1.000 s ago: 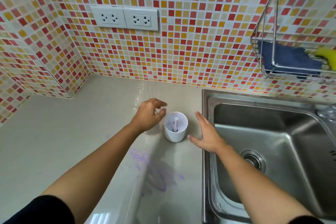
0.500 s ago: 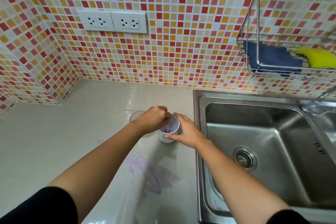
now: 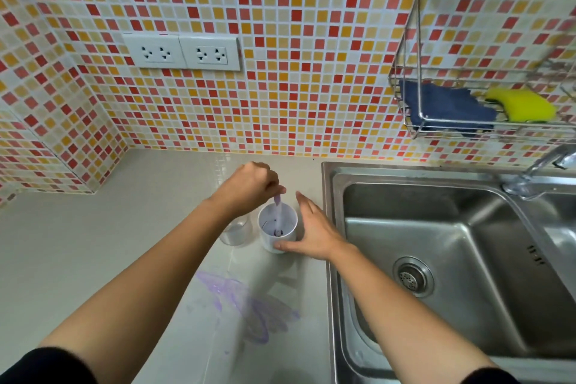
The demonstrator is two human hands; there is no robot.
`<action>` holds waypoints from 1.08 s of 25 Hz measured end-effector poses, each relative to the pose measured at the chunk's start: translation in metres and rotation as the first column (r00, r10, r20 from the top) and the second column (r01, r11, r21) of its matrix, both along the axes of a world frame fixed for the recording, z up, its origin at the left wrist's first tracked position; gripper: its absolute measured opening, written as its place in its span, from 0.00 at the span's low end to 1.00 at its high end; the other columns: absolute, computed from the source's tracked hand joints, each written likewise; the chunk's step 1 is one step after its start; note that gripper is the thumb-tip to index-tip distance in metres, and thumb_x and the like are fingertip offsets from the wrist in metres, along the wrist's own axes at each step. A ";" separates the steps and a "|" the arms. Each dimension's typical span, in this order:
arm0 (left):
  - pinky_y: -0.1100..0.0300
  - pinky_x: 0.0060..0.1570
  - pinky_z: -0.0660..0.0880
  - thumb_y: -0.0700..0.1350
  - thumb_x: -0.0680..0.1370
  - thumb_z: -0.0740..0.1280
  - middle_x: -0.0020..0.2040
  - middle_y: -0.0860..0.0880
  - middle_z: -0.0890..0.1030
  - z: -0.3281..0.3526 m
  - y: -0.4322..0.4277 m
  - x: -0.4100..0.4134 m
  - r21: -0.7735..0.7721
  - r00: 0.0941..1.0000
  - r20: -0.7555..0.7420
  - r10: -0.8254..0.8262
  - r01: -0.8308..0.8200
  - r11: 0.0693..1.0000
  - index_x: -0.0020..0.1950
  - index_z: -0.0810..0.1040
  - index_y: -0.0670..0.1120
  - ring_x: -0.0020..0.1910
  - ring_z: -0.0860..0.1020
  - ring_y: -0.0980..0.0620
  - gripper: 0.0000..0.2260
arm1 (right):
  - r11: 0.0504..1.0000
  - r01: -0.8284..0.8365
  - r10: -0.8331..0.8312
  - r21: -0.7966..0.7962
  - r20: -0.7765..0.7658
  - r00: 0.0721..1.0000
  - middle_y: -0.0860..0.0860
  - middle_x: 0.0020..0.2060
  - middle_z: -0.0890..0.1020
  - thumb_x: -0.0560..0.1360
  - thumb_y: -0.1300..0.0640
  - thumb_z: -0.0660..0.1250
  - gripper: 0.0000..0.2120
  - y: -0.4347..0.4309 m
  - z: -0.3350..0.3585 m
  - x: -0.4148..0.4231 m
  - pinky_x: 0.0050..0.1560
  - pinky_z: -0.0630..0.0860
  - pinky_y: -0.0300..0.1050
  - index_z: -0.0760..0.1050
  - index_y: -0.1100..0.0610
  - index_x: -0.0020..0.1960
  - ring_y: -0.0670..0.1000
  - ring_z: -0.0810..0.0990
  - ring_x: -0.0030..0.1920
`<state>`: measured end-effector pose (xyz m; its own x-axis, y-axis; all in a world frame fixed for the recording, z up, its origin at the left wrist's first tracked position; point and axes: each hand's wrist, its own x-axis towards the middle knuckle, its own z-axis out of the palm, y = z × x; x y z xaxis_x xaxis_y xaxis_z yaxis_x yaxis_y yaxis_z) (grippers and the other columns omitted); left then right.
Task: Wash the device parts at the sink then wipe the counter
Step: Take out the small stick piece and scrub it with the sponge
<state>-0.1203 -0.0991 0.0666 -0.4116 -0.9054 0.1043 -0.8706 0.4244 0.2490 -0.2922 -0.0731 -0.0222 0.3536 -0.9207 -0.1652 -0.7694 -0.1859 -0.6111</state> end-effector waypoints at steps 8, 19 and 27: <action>0.70 0.32 0.63 0.51 0.76 0.67 0.35 0.52 0.76 0.015 0.010 -0.092 -0.036 0.973 -0.213 -0.091 0.085 0.996 0.43 0.83 0.43 0.31 0.70 0.59 0.12 | 0.666 0.252 -0.317 -0.702 0.039 0.947 0.51 0.62 0.74 0.76 0.46 0.56 0.21 0.012 0.080 -0.124 0.64 0.65 0.49 0.70 0.55 0.64 0.51 0.70 0.62; 0.65 0.34 0.69 0.53 0.74 0.69 0.36 0.49 0.82 0.021 0.034 -0.226 -0.054 0.883 -0.454 -0.115 0.102 0.993 0.43 0.85 0.47 0.31 0.75 0.56 0.11 | 0.661 0.509 -0.710 -0.551 -0.241 0.661 0.62 0.71 0.60 0.76 0.50 0.62 0.29 -0.098 0.200 -0.297 0.68 0.61 0.55 0.58 0.61 0.72 0.63 0.60 0.70; 0.69 0.32 0.69 0.54 0.74 0.69 0.35 0.52 0.81 0.026 0.039 -0.242 -0.057 0.897 -0.440 0.044 -0.077 0.995 0.42 0.84 0.49 0.33 0.76 0.57 0.10 | 0.792 0.555 -0.607 -0.253 -0.411 0.680 0.61 0.73 0.57 0.76 0.54 0.64 0.36 -0.134 0.183 -0.316 0.68 0.64 0.56 0.46 0.55 0.76 0.63 0.59 0.71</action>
<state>-0.3618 -0.0596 0.0927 -0.2541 -0.9105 0.3261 -0.7047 0.4053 0.5824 -0.6080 -0.2075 0.1610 -0.3499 -0.9350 -0.0570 -0.9192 0.3545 -0.1717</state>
